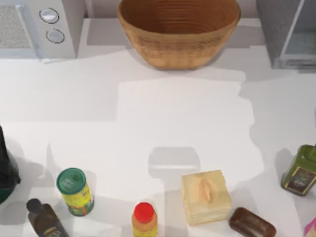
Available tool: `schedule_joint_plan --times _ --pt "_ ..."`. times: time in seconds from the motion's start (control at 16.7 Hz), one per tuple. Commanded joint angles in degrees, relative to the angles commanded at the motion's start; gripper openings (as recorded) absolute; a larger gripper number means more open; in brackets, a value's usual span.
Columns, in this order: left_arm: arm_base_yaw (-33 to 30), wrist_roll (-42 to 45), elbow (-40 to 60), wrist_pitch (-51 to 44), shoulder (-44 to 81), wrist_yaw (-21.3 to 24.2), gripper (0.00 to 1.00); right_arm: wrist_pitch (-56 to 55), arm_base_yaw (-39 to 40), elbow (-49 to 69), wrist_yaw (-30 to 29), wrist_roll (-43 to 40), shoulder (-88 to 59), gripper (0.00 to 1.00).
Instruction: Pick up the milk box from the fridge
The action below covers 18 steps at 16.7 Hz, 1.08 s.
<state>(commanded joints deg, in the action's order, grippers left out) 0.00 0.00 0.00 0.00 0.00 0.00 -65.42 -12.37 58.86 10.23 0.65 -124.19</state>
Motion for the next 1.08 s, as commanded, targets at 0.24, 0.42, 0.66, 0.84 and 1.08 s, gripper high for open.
schedule_joint_plan --times 0.24,0.42,0.66,0.84,1.08 --pt "0.00 0.00 0.00 0.00 0.00 0.00 1.00 1.68 0.36 3.48 -0.25 -0.03 -2.04 1.00" --pt "0.00 0.00 0.00 0.00 0.00 0.00 1.00 4.51 0.86 9.42 -0.79 -0.06 -5.15 1.00" --pt "0.00 0.00 0.00 0.00 0.00 0.00 1.00 8.06 1.49 16.38 -1.47 -0.10 -8.58 1.00" --pt "0.00 0.00 0.00 0.00 0.00 0.00 1.00 8.63 1.60 17.46 -1.58 -0.10 -9.09 1.00" --pt "0.00 0.00 0.00 0.00 0.00 0.00 1.00 8.63 1.60 17.46 -1.58 -0.10 -9.09 0.85"
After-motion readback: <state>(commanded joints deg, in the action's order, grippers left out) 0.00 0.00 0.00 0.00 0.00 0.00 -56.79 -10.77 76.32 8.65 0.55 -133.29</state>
